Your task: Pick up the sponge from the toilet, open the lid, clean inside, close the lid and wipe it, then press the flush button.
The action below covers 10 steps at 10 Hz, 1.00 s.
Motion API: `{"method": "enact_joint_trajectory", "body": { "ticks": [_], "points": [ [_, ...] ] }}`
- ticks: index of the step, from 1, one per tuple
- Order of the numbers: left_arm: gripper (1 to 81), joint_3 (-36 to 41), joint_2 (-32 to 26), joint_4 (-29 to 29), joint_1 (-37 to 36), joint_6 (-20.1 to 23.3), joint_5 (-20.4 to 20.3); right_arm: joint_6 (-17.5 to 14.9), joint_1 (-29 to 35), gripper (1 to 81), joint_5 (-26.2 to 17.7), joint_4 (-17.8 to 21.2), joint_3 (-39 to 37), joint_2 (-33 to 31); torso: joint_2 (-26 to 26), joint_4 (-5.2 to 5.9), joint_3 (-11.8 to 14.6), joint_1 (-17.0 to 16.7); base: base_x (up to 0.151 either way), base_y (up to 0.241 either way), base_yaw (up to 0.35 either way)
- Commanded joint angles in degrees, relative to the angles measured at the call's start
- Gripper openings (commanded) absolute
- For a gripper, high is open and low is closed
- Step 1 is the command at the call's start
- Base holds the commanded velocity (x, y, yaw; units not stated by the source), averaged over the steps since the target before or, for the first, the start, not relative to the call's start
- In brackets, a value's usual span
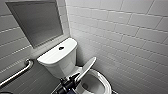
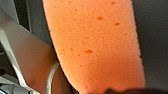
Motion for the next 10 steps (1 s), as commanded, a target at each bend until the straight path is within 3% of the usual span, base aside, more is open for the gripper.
{"method": "enact_joint_trajectory", "body": {
  "ticks": [1, 2, 6, 10],
  "points": [
    [81.1, 0.6, -2.0, -2.2, -9.7, -4.4, -1.8, 0.0, -0.4, 1.0, -3.8, -0.7, 0.7, 0.1, 0.0, 0.0, 0.0, 0.0, 0.0, 0.0, 0.0],
    [81.1, 0.4, -2.8, -3.3, -10.8, -6.8, -1.8, 0.0, -0.5, 1.0, -3.8, -0.7, 0.6, 0.2, 0.0, 0.0, 0.0, 0.0, 0.0, 0.0, 0.0],
    [81.1, 0.2, -5.3, -4.8, -13.0, -8.0, -1.8, 0.1, -0.5, 1.0, -4.0, -0.5, 0.7, 0.5, 0.0, 0.0, 0.0, 0.0, 0.0, 0.0, 0.0],
    [81.1, 0.0, -9.7, -5.1, -12.7, -12.5, -2.6, 0.1, -0.4, 1.0, -5.0, -0.3, 1.1, 0.6, 0.0, 0.0, 0.0, 0.0, 0.0, 0.0, 0.0]
  ]
}}
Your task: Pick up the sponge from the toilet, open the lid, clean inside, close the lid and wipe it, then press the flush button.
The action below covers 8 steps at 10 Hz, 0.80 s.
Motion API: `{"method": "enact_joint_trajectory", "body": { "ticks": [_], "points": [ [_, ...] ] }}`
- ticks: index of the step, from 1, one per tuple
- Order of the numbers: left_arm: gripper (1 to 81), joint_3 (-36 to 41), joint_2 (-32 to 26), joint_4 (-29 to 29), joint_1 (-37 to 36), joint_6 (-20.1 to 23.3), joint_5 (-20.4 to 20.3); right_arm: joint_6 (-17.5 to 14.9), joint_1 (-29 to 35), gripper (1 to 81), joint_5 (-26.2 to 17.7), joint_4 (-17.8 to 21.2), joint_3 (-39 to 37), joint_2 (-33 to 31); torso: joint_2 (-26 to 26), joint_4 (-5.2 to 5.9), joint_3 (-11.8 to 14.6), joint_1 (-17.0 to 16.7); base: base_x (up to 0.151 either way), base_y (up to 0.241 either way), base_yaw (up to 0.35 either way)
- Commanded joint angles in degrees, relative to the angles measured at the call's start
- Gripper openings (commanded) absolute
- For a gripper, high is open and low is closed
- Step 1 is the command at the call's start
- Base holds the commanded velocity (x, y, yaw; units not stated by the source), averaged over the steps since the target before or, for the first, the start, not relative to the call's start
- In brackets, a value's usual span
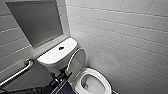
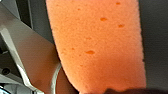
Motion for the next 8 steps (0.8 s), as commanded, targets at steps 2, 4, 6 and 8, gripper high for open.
{"method": "enact_joint_trajectory", "body": {
  "ticks": [2, 4, 6, 8],
  "points": [
    [81.1, 1.6, -3.2, 1.3, -6.3, -2.0, 0.8, -0.1, -0.1, 1.0, -5.0, -0.3, 1.6, -0.3, 0.0, 0.0, 0.0, 0.0, 0.0, 0.0, 0.0],
    [81.1, 1.8, -1.5, 1.4, -5.8, -2.9, 1.5, -0.1, 0.0, 1.0, -5.0, -0.3, 1.7, -0.4, 0.0, 0.0, 0.0, 0.0, 0.0, 0.0, 0.0],
    [81.1, -0.1, 1.0, 0.5, -5.6, -3.1, 2.3, -0.1, 0.2, 1.0, -5.1, -0.3, 1.8, -0.3, 0.0, 0.0, 0.0, 0.0, 0.0, 0.0, 0.0],
    [81.1, -1.7, 1.8, -0.2, -5.7, -3.7, 2.9, -0.1, 0.0, 1.0, -5.1, -0.3, 1.9, -0.3, 0.0, 0.0, 0.0, 0.0, 0.0, 0.0, 0.0]
  ]
}}
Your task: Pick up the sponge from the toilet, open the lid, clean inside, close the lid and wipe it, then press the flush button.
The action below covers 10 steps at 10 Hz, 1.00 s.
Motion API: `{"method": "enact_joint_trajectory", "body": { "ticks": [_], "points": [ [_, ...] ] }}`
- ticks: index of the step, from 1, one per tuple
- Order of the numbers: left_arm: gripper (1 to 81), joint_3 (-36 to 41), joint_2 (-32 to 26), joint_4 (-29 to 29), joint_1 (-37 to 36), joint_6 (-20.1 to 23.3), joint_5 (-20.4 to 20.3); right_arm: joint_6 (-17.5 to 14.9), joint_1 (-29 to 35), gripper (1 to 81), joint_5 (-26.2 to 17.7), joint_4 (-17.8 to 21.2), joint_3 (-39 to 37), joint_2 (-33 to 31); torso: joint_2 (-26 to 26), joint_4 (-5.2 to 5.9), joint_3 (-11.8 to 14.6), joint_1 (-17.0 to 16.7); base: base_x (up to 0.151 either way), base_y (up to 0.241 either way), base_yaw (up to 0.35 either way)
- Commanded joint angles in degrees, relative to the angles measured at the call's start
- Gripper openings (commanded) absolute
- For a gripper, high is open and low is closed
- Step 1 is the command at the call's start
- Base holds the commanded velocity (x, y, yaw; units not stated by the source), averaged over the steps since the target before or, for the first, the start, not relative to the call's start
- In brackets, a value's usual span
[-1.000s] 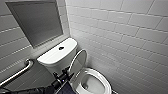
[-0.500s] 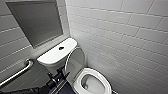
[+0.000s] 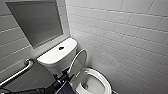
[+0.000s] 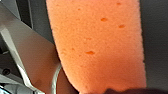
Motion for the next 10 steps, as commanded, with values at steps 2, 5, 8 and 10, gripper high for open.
{"method": "enact_joint_trajectory", "body": {
  "ticks": [2, 5, 8, 10],
  "points": [
    [81.1, 1.1, -3.3, 1.4, -7.1, -0.6, 0.7, -0.1, -0.4, 1.0, -4.6, -0.3, 1.7, 0.0, 0.0, 0.0, 0.0, 0.0, 0.0, 0.0, 0.0],
    [81.1, 1.1, -7.7, 1.5, -9.2, -0.6, -0.6, -0.1, -0.5, 1.0, -4.8, -0.6, 1.8, 0.3, 0.0, 0.0, 0.0, 0.0, 0.0, 0.0, 0.0],
    [81.1, 0.8, -8.6, 1.5, -10.0, -0.6, -0.6, -0.1, -0.5, 1.0, -4.8, -0.6, 2.5, 0.2, 0.0, 0.0, 0.0, 0.0, 0.0, 0.0, 0.0],
    [81.1, -0.1, -8.4, 1.4, -10.2, -0.6, -1.2, -0.1, -0.6, 1.0, -4.8, -0.6, 3.0, 0.1, 0.0, -0.02, 0.0, 0.0, 0.0, 0.0, 0.0]
  ]
}}
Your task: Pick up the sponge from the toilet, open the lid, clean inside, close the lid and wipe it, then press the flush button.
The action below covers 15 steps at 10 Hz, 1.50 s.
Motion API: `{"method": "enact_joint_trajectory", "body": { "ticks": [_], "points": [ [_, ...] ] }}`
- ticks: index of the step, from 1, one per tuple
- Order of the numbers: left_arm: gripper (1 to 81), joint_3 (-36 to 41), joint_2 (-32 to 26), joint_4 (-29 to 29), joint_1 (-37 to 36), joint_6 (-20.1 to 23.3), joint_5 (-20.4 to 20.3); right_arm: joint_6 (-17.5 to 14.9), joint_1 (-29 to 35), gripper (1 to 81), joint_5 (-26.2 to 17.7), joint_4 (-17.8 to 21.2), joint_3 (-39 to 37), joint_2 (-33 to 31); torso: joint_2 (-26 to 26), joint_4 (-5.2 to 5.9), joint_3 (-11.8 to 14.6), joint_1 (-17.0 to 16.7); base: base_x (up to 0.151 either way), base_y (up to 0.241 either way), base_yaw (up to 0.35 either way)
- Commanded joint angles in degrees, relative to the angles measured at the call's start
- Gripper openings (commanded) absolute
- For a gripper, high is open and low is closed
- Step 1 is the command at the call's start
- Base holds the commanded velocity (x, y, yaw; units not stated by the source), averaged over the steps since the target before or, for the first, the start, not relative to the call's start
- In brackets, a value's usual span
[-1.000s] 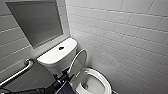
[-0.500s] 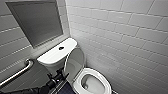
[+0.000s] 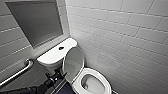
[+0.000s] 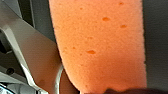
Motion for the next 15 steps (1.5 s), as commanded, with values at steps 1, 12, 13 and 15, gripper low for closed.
{"method": "enact_joint_trajectory", "body": {
  "ticks": [1, 12, 13, 15],
  "points": [
    [81.1, 0.0, -2.7, 3.5, -8.8, 1.5, -2.6, -0.1, -0.6, 1.0, -4.8, -0.4, 2.2, -0.2, 0.0, 0.0, 0.0, 0.0, 0.0, 0.0, 0.0],
    [81.1, 1.3, -6.6, 9.5, -5.9, 1.4, -3.2, 0.0, -0.6, 1.0, -4.6, -0.6, 5.5, -1.4, 0.0, -0.05, 0.0, 0.0, 0.0, 0.0, 0.0],
    [81.1, 2.1, -7.2, 10.5, -4.8, 1.3, -3.3, -0.1, -0.7, 1.0, -4.6, -0.7, 5.5, -1.4, 0.0, -0.06, 0.0, 0.0, 0.0, 0.0, 0.0],
    [81.1, 4.1, -10.0, 10.9, -4.0, 1.3, -3.4, -0.1, -0.6, 1.0, -4.6, -0.7, 5.6, -1.4, 0.0, -0.06, 0.0, 0.1, 0.0, 0.0, 0.0]
  ]
}}
